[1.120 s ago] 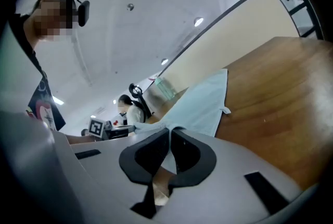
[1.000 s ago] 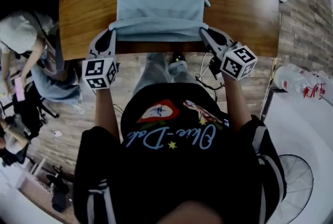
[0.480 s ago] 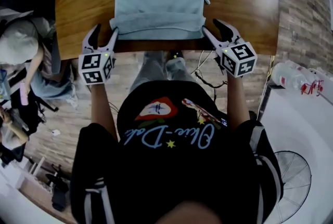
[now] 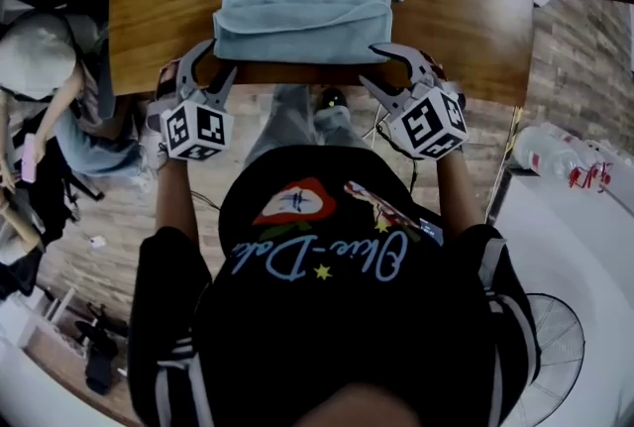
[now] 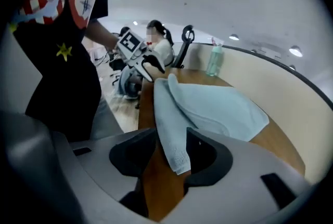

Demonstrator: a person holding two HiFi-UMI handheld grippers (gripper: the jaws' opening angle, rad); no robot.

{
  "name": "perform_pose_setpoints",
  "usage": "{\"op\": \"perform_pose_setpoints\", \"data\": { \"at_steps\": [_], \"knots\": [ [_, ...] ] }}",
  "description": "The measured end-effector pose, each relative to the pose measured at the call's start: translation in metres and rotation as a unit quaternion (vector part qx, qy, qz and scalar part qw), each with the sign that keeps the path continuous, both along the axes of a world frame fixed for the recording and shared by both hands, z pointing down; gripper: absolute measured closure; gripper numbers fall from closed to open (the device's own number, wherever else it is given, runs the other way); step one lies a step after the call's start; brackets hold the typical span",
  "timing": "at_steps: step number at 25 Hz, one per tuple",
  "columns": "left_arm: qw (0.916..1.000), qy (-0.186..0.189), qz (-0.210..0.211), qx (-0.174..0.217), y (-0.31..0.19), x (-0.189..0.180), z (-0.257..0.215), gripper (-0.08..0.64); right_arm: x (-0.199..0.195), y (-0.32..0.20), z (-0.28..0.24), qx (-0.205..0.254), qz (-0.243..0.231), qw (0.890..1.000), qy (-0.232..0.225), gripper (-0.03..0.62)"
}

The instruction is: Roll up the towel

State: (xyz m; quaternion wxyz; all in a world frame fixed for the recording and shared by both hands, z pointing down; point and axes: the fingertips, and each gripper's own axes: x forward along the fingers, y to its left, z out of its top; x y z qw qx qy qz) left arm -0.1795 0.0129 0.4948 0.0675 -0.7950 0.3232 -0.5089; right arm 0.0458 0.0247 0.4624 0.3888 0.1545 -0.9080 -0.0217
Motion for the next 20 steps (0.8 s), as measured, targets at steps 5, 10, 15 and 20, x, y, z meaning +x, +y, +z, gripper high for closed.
{"op": "perform_pose_setpoints", "data": {
  "at_steps": [5, 10, 15, 20],
  "knots": [
    [0.9973, -0.047, 0.056, -0.012, -0.001, 0.008, 0.012, 0.338, 0.004, 0.005, 0.026, 0.013, -0.041, 0.995, 0.085, 0.428],
    [0.9936, -0.066, 0.089, -0.021, 0.0, 0.011, 0.02, 0.471, 0.016, 0.003, 0.046, 0.013, -0.042, 0.99, 0.132, 0.492],
    [0.9942, -0.042, 0.094, -0.03, 0.003, 0.009, 0.01, 0.529, 0.017, -0.006, 0.033, -0.022, 0.022, 0.997, 0.072, 0.568],
    [0.9946, -0.013, 0.097, -0.036, -0.009, 0.009, -0.011, 0.531, 0.022, -0.018, 0.012, -0.064, 0.075, 0.995, 0.006, 0.569]
  ]
}}
